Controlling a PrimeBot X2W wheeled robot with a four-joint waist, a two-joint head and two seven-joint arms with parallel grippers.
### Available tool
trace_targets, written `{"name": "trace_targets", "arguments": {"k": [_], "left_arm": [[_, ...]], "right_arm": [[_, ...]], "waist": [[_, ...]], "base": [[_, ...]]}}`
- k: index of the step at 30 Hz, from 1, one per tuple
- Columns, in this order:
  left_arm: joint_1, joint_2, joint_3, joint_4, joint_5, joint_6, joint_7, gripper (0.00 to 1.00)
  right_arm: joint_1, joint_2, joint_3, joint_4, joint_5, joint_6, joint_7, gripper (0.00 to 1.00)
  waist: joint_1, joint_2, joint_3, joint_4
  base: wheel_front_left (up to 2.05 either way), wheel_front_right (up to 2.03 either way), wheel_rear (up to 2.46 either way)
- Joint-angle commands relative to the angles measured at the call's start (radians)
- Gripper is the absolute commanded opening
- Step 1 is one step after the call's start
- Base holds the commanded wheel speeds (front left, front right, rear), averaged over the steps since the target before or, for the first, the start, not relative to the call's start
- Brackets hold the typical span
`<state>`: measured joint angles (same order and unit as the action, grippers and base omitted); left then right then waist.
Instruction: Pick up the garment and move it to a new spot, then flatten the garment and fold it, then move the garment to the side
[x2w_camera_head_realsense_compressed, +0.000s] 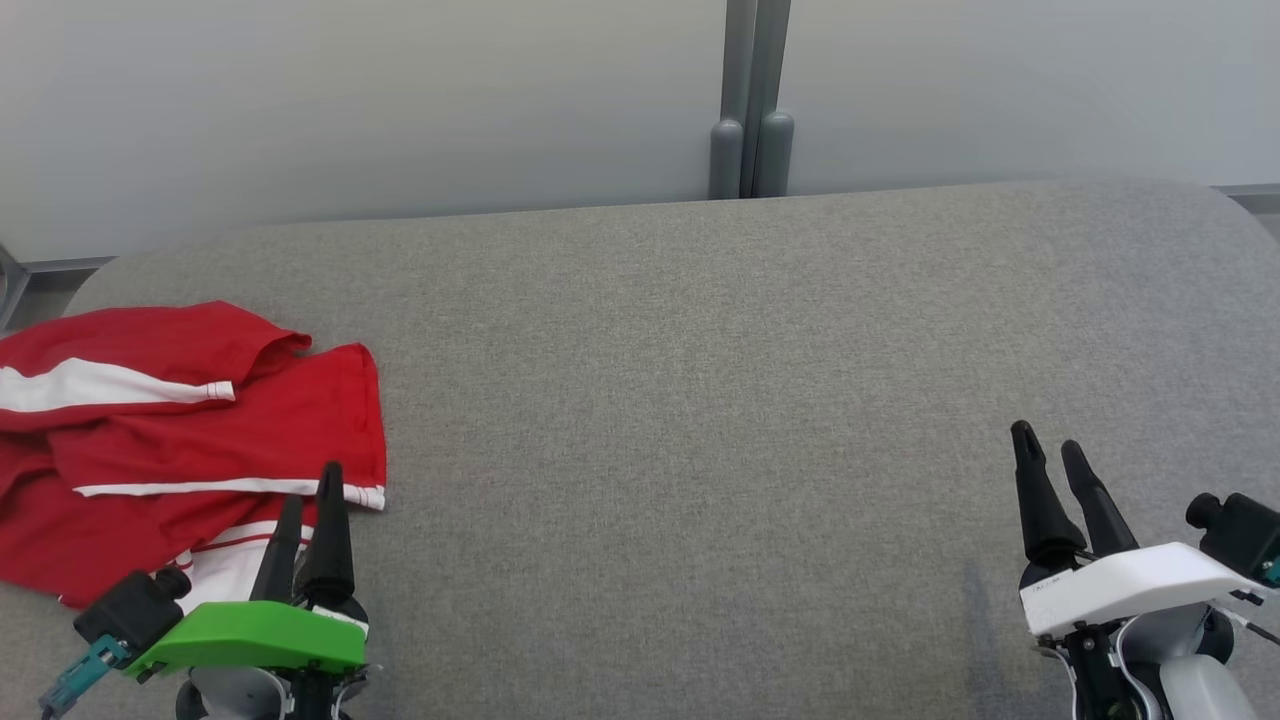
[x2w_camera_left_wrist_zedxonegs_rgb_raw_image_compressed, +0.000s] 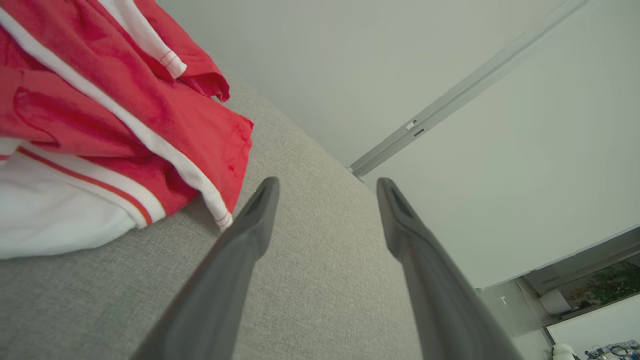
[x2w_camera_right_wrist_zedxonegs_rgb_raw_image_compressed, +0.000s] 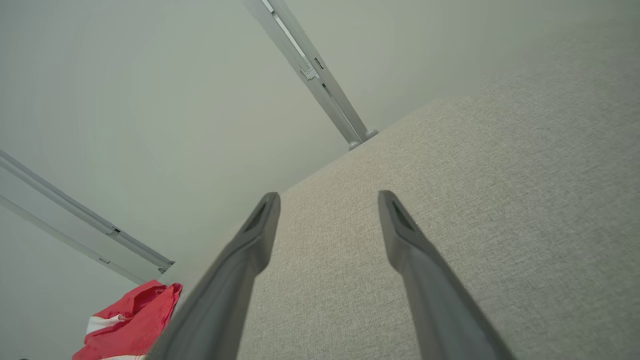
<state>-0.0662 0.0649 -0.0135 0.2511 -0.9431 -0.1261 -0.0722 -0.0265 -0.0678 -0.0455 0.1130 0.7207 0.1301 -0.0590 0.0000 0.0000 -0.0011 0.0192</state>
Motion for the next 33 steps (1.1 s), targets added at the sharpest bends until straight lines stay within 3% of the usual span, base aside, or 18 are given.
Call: {"name": "trace_targets", "arguments": {"k": [1, 33], "left_arm": [[-0.002, 0.016, -0.007, -0.012, 0.047, -0.003, -0.012, 1.00], [0.013, 0.079, -0.064, 0.022, 0.448, -0.005, -0.100, 1.00]], "right_arm": [[-0.015, -0.011, 0.006, -0.018, -0.053, 0.000, -0.014, 1.00], [0.003, -0.027, -0.002, -0.025, -0.469, 0.001, -0.108, 1.00]], "waist": [[0.0000, 0.0000, -0.001, 0.000], [0.0000, 0.0000, -0.002, 0.017]], "base": [[0.00, 0.00, 0.00], [0.00, 0.00, 0.00]]}}
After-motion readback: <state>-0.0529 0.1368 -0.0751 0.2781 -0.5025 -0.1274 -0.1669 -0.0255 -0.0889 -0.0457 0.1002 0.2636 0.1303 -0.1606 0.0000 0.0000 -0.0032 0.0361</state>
